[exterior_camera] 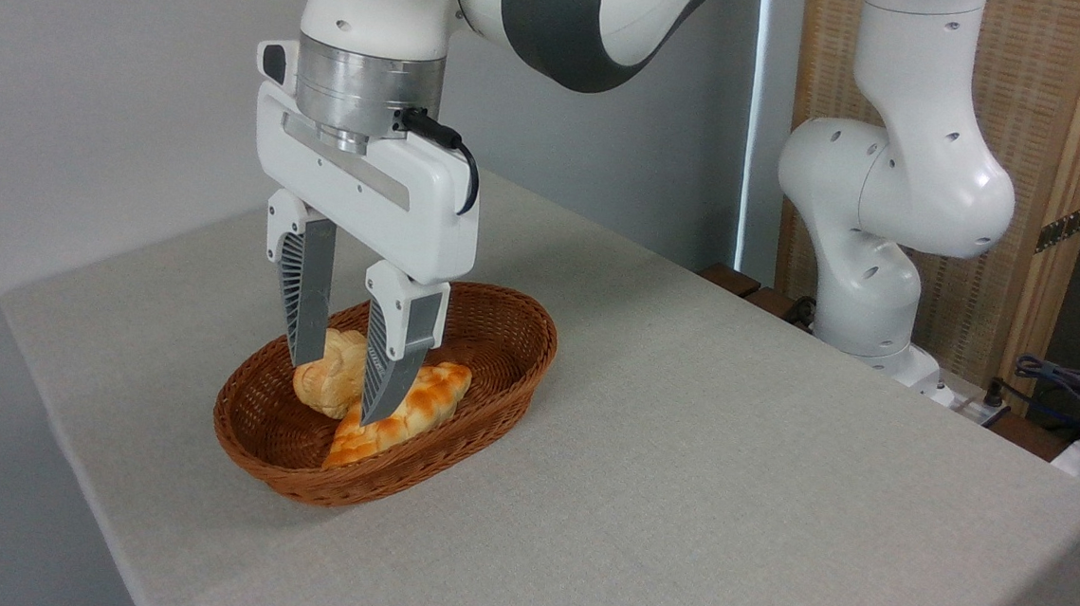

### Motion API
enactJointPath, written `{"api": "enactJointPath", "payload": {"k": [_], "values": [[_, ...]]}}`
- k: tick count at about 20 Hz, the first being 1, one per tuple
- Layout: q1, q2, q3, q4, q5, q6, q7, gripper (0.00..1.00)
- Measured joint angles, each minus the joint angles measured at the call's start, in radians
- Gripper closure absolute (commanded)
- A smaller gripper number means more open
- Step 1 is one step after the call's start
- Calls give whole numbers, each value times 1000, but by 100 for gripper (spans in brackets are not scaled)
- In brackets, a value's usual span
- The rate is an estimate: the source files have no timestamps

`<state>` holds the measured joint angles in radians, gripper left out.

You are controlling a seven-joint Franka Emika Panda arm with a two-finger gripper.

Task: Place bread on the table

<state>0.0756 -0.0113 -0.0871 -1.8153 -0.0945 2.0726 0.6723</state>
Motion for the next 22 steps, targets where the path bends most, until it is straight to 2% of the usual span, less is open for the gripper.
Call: {"api": "enactJointPath", "payload": {"k": [14,22], "values": [[-9,2,-20,-2,-2,-14,-2,0],[-16,27,-130,-29,-23,-46,-12,0]]}}
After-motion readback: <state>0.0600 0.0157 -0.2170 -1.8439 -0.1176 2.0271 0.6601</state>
